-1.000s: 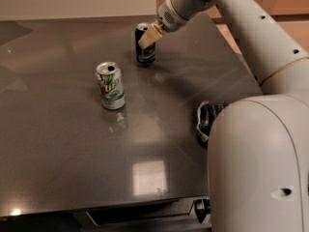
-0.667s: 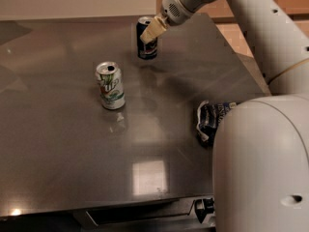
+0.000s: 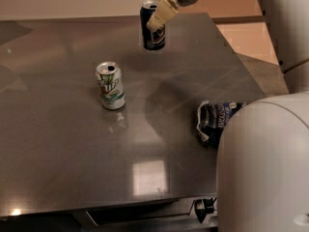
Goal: Pick pepsi can
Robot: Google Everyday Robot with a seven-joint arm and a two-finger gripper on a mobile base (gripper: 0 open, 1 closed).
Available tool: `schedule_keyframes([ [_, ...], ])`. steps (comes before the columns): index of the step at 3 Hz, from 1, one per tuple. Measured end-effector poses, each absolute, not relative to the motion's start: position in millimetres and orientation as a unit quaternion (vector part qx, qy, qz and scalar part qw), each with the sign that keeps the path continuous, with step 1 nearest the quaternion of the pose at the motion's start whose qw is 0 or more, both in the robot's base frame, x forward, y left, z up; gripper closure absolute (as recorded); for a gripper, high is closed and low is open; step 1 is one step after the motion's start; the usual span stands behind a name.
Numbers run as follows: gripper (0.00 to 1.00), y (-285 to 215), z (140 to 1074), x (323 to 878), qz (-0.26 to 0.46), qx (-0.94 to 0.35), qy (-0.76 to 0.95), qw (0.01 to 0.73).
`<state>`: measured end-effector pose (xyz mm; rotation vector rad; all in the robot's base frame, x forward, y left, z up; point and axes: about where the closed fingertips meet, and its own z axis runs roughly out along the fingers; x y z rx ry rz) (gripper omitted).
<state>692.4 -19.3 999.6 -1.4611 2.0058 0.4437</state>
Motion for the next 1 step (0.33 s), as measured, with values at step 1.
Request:
schedule_keyframes([
  [1,1.0,-19.3,999.5,692.4,0.168,-0.552,0.758,0.305],
])
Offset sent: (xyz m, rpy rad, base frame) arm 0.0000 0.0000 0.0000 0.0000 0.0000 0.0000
